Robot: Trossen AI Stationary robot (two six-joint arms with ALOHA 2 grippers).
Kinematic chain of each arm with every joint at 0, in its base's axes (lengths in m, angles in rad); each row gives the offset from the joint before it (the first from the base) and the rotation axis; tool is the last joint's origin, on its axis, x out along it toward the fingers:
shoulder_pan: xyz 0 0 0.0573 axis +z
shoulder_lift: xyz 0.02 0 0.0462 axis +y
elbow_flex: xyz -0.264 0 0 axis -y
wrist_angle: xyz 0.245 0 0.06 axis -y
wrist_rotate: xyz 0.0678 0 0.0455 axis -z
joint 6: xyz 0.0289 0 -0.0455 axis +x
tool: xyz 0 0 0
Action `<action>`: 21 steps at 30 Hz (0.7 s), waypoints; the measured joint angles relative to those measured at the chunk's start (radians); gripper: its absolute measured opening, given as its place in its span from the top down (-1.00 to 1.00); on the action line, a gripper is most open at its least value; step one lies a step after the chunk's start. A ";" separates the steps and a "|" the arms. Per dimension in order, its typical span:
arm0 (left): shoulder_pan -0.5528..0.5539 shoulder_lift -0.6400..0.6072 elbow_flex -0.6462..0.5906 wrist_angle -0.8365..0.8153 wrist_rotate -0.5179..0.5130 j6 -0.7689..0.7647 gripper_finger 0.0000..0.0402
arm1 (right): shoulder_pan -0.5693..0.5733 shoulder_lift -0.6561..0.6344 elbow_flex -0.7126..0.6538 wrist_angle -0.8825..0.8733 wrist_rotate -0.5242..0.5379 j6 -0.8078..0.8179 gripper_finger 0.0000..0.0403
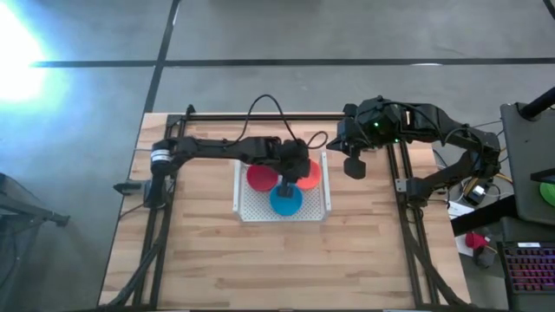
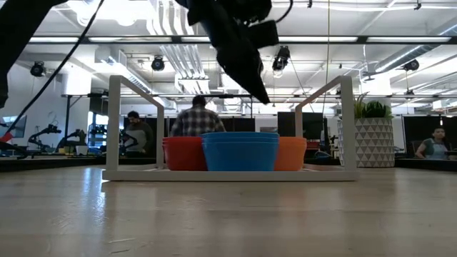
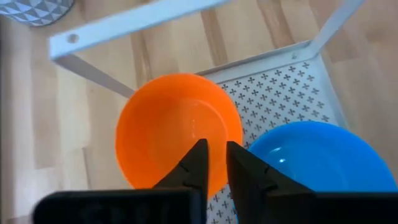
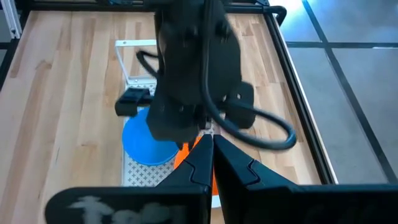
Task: Pick & Place Mini bowls
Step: Return to Home Position
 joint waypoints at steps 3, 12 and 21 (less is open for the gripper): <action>-0.001 -0.030 0.010 -0.015 0.000 0.000 0.89 | 0.000 -0.003 0.000 -0.002 0.000 -0.012 0.96; -0.003 -0.215 -0.015 -0.049 0.000 -0.008 1.00 | 0.004 -0.019 -0.005 -0.010 0.000 -0.016 0.96; -0.011 -0.509 -0.254 0.079 0.000 -0.036 1.00 | 0.047 -0.115 -0.206 0.080 -0.002 -0.026 0.96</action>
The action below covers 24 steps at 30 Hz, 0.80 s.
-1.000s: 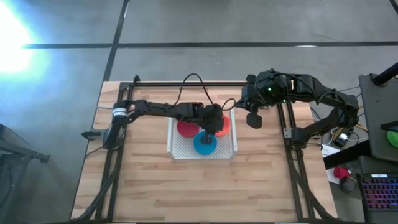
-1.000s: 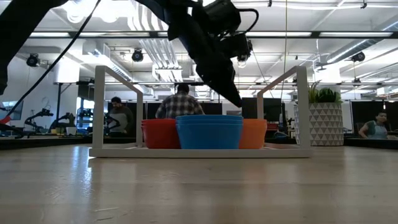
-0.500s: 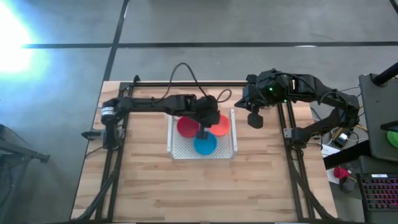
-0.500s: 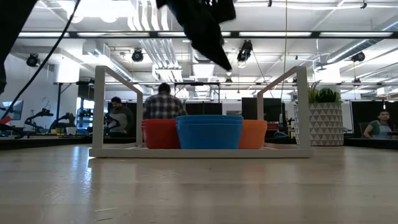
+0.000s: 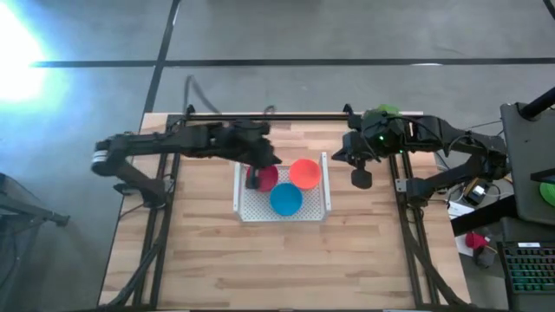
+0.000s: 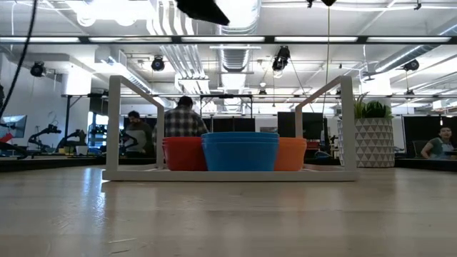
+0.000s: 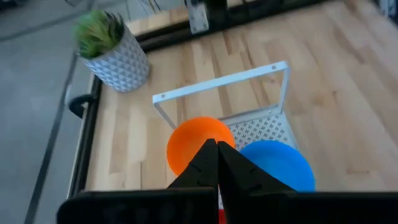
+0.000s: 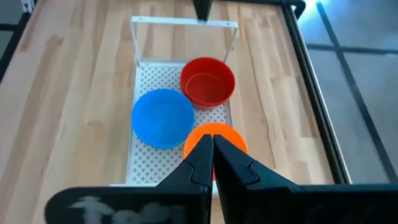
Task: Pick & Place Mini bowls
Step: Return to Home Position
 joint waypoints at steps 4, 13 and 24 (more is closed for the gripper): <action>-0.001 -0.160 -0.170 0.129 0.000 -0.029 1.00 | 0.020 -0.071 -0.080 0.072 -0.005 0.002 0.96; -0.004 -0.502 -0.497 0.322 -0.009 -0.087 1.00 | 0.043 -0.271 -0.245 0.256 -0.006 0.004 0.96; -0.004 -0.815 -0.721 0.400 -0.020 -0.135 1.00 | 0.043 -0.501 -0.491 0.390 -0.005 0.055 0.96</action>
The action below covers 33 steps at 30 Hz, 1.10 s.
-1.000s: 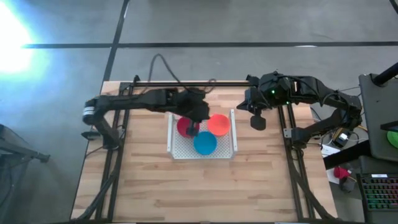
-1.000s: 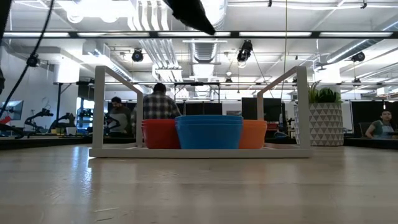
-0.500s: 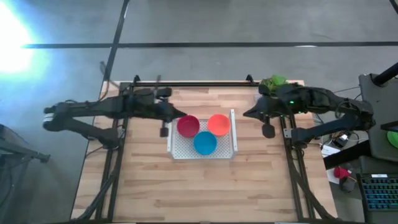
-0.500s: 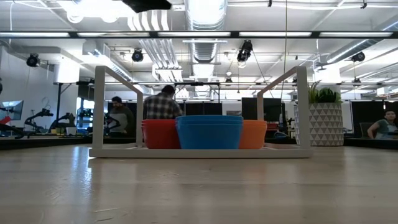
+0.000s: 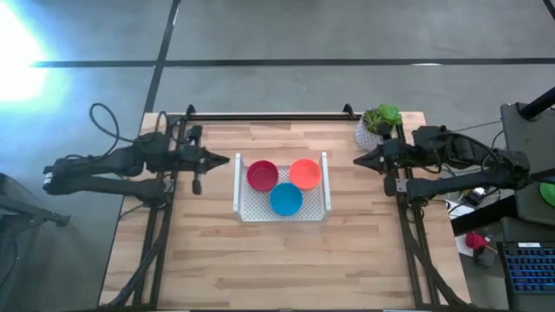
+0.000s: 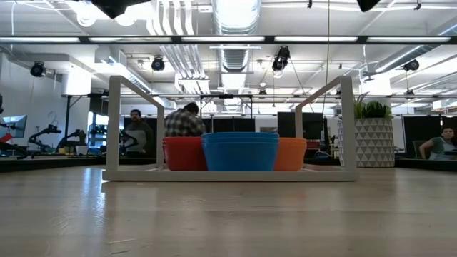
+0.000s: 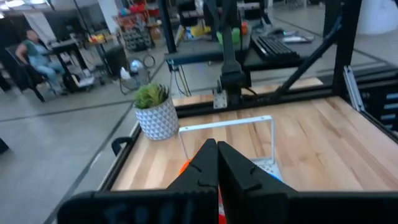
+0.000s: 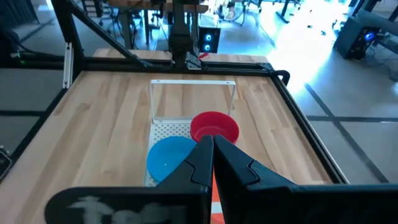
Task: Pick & Place Mini bowls
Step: Return to Home Position
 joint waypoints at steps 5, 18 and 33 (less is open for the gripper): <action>0.000 -0.099 -0.065 0.015 -0.025 0.000 1.00 | 0.000 -0.094 -0.079 0.021 0.000 0.030 0.96; 0.000 -0.322 -0.186 0.017 -0.101 -0.007 1.00 | 0.000 -0.341 -0.221 0.052 0.000 0.044 0.96; 0.000 -0.595 -0.286 -0.007 -0.111 -0.007 1.00 | 0.000 -0.579 -0.337 0.052 0.002 0.078 0.96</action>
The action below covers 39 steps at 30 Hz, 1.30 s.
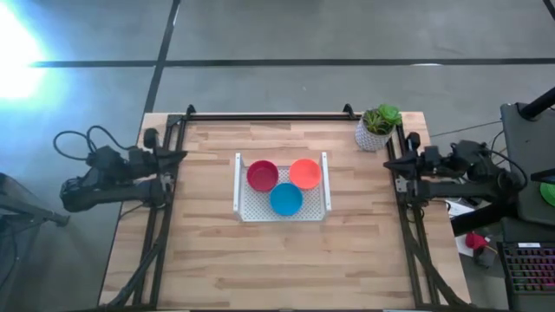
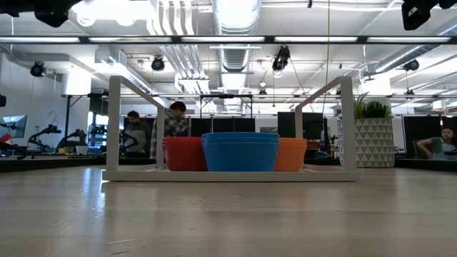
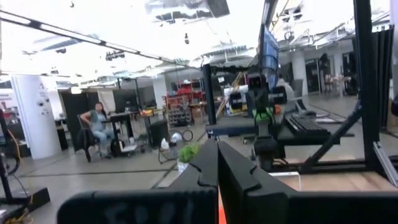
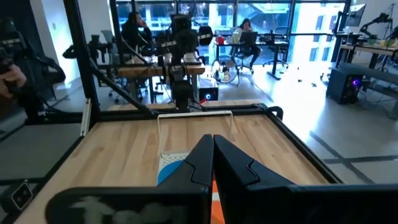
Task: Pick & Place Mini bowls
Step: Return to Home Position
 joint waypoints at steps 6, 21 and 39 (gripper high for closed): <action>0.000 -0.035 -0.009 -0.016 0.000 -0.001 1.00 | 0.000 -0.065 -0.014 0.018 -0.001 0.002 0.96; 0.000 -0.026 -0.035 -0.023 -0.024 0.005 1.00 | 0.000 -0.126 -0.017 0.021 -0.001 0.002 0.96; 0.000 -0.031 -0.193 0.117 -0.022 0.040 1.00 | 0.000 -0.115 -0.146 0.163 -0.001 -0.033 0.96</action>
